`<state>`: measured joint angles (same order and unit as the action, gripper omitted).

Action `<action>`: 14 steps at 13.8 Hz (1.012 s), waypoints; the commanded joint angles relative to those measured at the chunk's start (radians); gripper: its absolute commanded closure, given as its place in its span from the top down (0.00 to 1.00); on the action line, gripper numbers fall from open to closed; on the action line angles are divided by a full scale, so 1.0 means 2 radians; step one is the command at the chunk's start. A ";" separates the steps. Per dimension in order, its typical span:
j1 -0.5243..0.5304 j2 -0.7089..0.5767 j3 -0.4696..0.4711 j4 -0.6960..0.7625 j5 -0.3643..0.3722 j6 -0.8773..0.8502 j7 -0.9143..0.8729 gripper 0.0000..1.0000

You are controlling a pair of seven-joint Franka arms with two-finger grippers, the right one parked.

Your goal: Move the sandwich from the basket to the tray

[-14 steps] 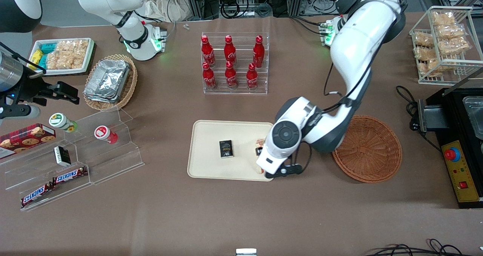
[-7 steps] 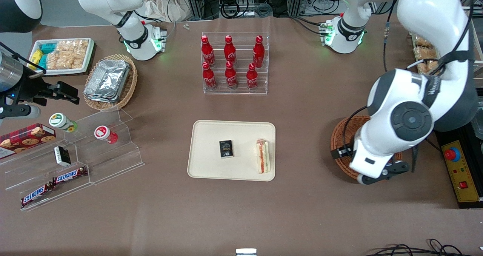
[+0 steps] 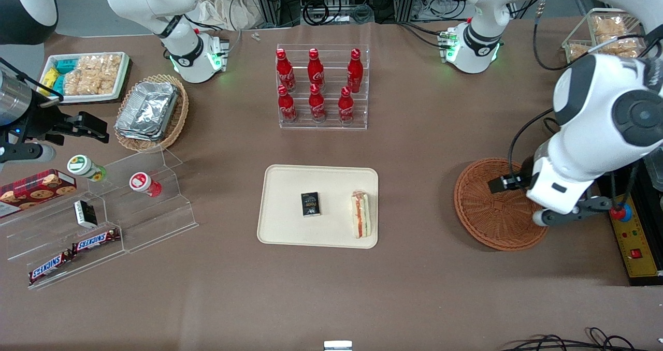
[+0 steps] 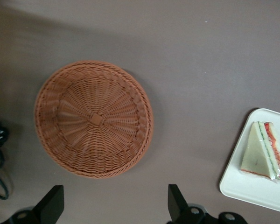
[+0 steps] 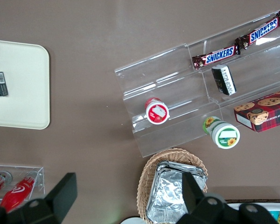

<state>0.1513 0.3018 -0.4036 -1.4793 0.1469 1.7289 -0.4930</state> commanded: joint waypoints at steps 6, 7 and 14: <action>-0.026 -0.055 0.062 -0.057 -0.011 0.001 0.069 1.00; -0.049 -0.055 0.090 -0.056 -0.012 -0.001 0.078 1.00; -0.113 -0.020 0.159 -0.014 -0.052 -0.018 0.110 1.00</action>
<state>-0.0600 0.2441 -0.1057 -1.5433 0.0777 1.7222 -0.2976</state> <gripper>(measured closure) 0.000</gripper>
